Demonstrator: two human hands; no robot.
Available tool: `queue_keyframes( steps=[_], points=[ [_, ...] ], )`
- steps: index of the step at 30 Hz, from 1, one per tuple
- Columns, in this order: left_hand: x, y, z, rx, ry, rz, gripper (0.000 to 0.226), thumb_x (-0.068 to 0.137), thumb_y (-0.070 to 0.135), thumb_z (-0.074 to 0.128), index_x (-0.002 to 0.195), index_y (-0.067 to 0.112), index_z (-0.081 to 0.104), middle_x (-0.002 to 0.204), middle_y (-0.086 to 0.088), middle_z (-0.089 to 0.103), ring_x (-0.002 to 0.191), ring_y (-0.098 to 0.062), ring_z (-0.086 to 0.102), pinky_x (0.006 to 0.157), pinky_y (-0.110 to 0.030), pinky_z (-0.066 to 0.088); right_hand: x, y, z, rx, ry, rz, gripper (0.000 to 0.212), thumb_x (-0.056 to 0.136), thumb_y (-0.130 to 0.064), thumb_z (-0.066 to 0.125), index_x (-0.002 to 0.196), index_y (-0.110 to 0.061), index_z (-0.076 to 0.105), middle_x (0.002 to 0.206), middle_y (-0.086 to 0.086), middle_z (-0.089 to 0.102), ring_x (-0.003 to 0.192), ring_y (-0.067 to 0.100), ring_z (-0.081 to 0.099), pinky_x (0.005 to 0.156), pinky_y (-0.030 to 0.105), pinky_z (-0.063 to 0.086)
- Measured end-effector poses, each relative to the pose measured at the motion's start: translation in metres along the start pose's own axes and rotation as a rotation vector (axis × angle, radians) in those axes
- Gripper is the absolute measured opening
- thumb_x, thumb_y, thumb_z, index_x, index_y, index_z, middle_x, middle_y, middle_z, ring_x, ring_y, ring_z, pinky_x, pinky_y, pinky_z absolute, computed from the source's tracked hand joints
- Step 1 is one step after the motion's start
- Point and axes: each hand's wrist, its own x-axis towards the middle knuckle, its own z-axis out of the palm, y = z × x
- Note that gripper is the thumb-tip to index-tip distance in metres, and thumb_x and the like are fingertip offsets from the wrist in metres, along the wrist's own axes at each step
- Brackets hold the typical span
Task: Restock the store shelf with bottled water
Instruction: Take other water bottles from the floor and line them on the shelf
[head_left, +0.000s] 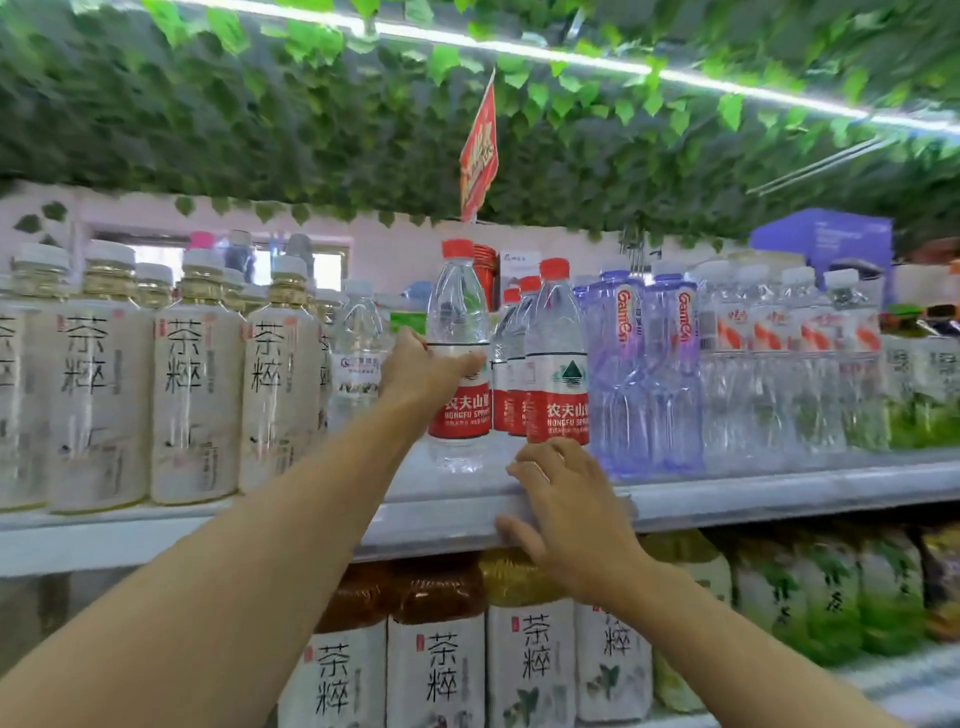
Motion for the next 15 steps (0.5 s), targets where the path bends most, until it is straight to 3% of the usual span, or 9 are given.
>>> queue_keyframes(
  steps=[2, 7, 12, 15],
  points=[
    [0.007, -0.009, 0.006, 0.019, -0.002, -0.003, 0.051, 0.066, 0.030, 0.084, 0.099, 0.015, 0.047, 0.099, -0.007, 0.064, 0.084, -0.026, 0.067, 0.077, -0.046, 0.057, -0.001, 0.003, 0.006, 0.001, 0.038, -0.002, 0.046, 0.079, -0.052, 0.041, 0.103, -0.019, 0.062, 0.105, -0.004, 0.058, 0.105, 0.020, 0.047, 0.088, 0.039, 0.049],
    [0.018, -0.019, 0.017, 0.019, -0.037, -0.059, 0.046, 0.074, 0.030, 0.079, 0.102, 0.016, 0.046, 0.098, -0.008, 0.065, 0.080, -0.023, 0.068, 0.074, -0.042, 0.058, -0.002, 0.012, 0.017, 0.033, 0.074, -0.039, 0.042, 0.080, -0.053, 0.045, 0.105, -0.022, 0.058, 0.108, -0.007, 0.054, 0.109, 0.017, 0.038, 0.094, 0.036, 0.038],
    [0.019, -0.016, 0.016, 0.049, -0.084, -0.073, 0.048, 0.078, 0.029, 0.075, 0.110, 0.012, 0.044, 0.096, -0.007, 0.063, 0.071, -0.015, 0.063, 0.051, -0.026, 0.047, 0.000, 0.019, 0.021, 0.069, 0.105, -0.080, 0.043, 0.080, -0.056, 0.045, 0.105, -0.022, 0.058, 0.108, -0.008, 0.054, 0.108, 0.017, 0.040, 0.092, 0.031, 0.026],
    [0.013, -0.018, 0.010, 0.111, -0.174, -0.116, 0.054, 0.077, 0.026, 0.077, 0.115, 0.010, 0.042, 0.096, -0.006, 0.063, 0.076, -0.015, 0.063, 0.053, -0.025, 0.047, 0.001, 0.023, 0.025, 0.075, 0.122, -0.096, 0.044, 0.080, -0.057, 0.045, 0.104, -0.023, 0.057, 0.107, -0.008, 0.054, 0.108, 0.017, 0.041, 0.091, 0.032, 0.025]
  ],
)
